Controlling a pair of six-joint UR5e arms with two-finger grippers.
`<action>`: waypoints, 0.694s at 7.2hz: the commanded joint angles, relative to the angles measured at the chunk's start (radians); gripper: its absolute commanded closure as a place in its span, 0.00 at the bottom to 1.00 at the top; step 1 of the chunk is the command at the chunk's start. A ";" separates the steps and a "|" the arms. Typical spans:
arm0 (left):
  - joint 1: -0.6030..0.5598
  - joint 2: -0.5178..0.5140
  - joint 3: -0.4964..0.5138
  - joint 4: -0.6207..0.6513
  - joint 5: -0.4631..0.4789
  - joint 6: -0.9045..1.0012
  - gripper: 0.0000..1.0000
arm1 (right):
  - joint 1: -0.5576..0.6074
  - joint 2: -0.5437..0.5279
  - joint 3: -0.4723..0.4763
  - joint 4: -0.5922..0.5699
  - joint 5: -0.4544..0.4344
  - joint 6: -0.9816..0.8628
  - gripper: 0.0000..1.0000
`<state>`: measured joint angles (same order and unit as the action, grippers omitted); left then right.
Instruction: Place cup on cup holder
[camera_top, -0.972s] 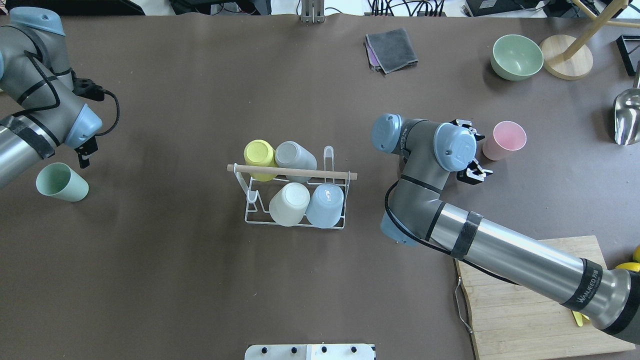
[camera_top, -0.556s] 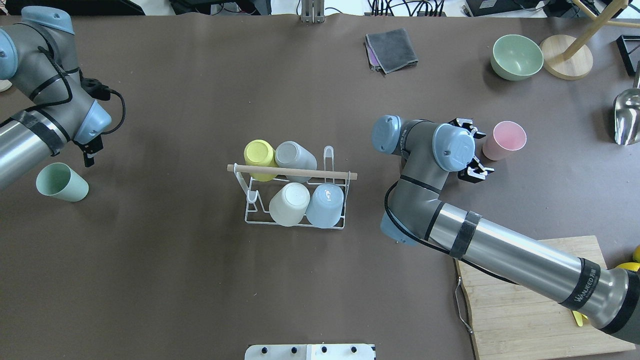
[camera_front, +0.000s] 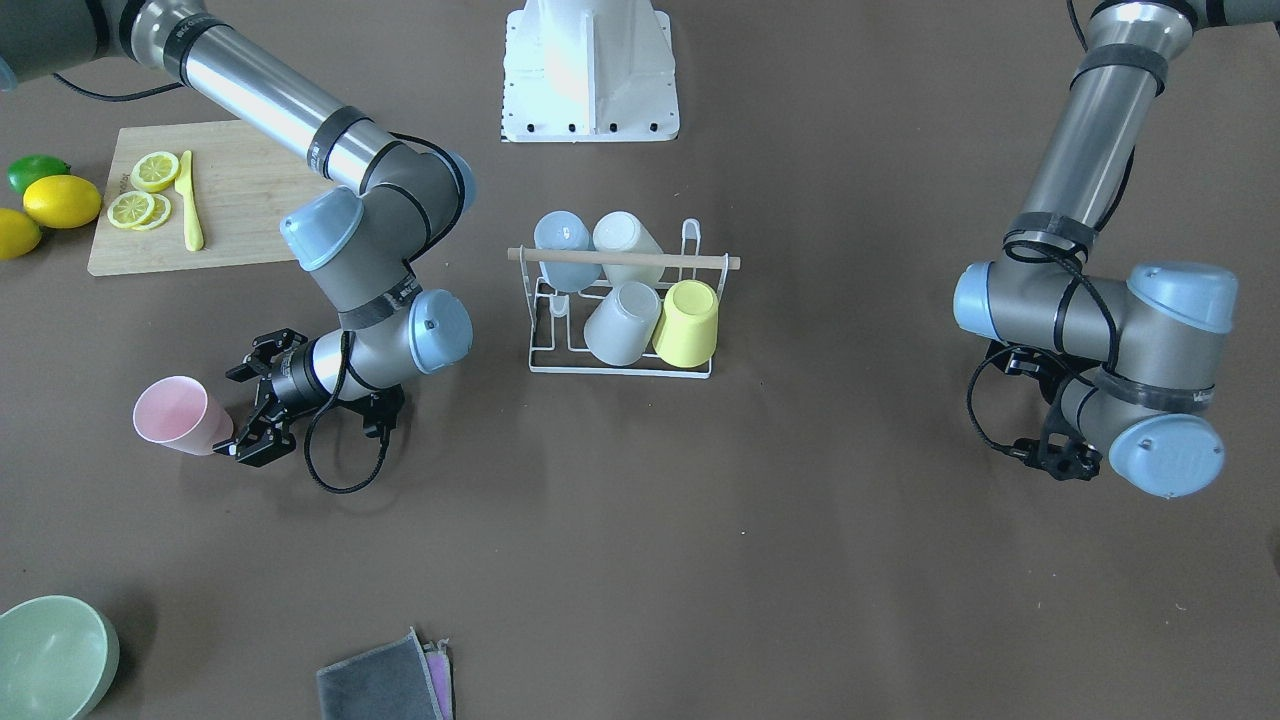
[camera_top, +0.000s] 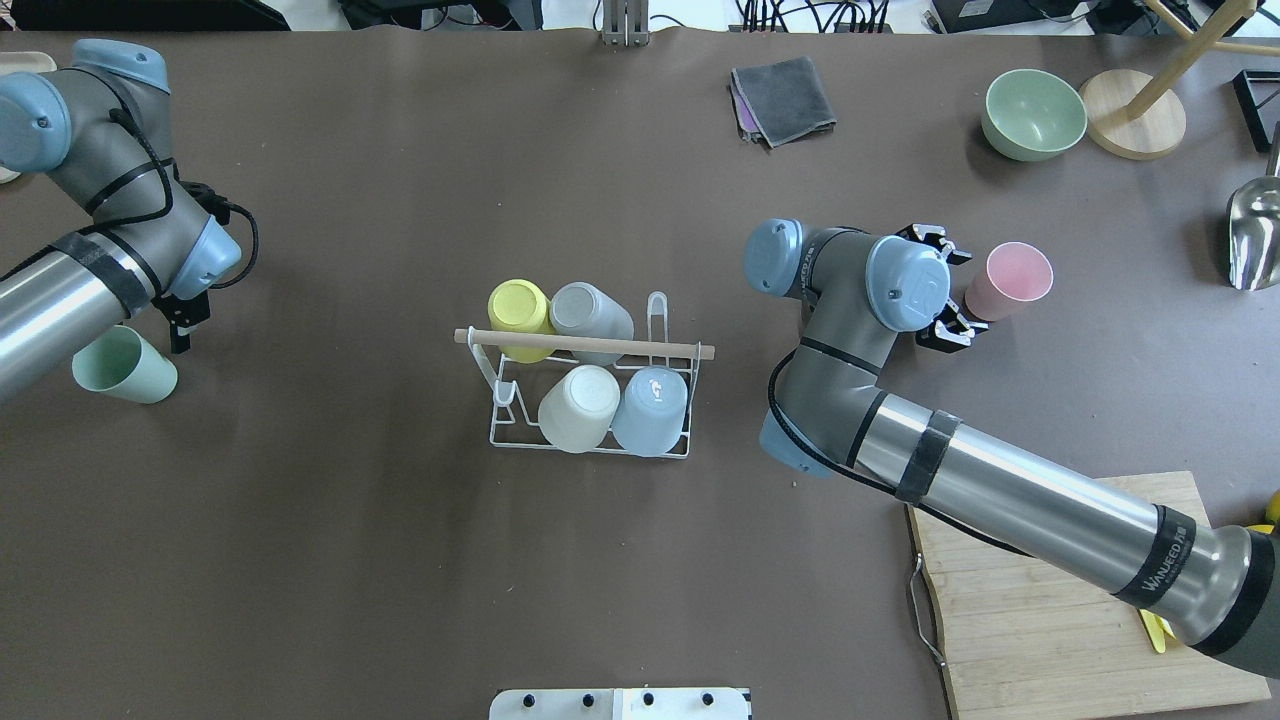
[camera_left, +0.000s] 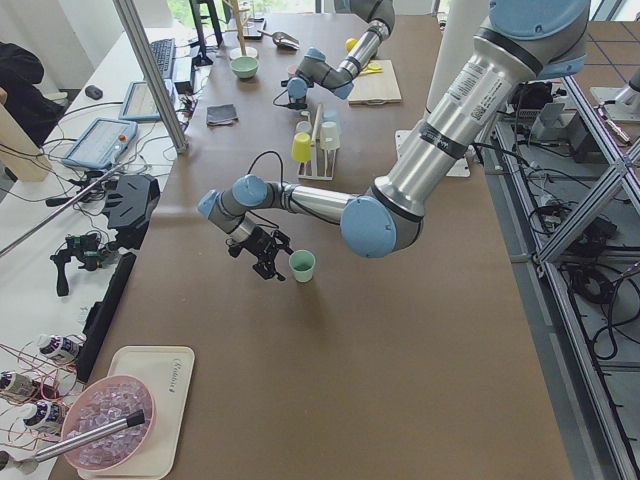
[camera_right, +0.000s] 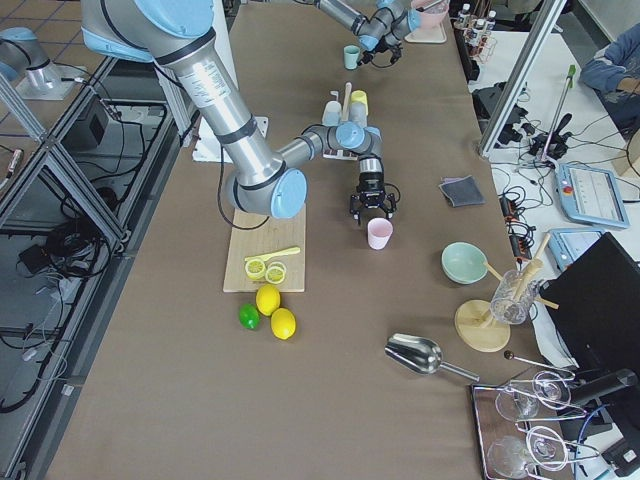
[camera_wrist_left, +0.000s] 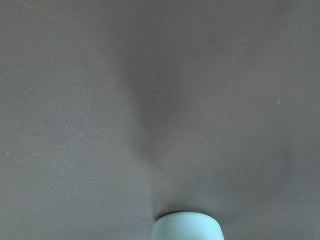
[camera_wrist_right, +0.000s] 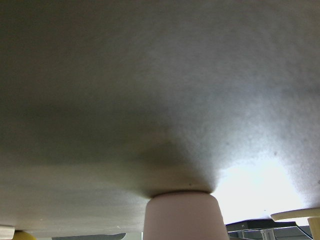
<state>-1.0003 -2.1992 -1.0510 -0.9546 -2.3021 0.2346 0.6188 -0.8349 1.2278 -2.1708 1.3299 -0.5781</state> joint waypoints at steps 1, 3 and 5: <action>0.008 -0.007 0.011 0.033 0.000 0.041 0.03 | 0.025 0.034 -0.062 0.026 0.003 -0.009 0.00; 0.015 -0.013 0.020 0.056 0.001 0.042 0.03 | 0.028 0.033 -0.065 0.026 0.005 -0.008 0.00; 0.038 -0.019 0.046 0.056 0.000 0.042 0.03 | 0.030 0.028 -0.064 0.023 0.012 -0.008 0.00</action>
<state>-0.9732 -2.2133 -1.0237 -0.9006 -2.3020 0.2759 0.6478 -0.8047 1.1639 -2.1460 1.3375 -0.5858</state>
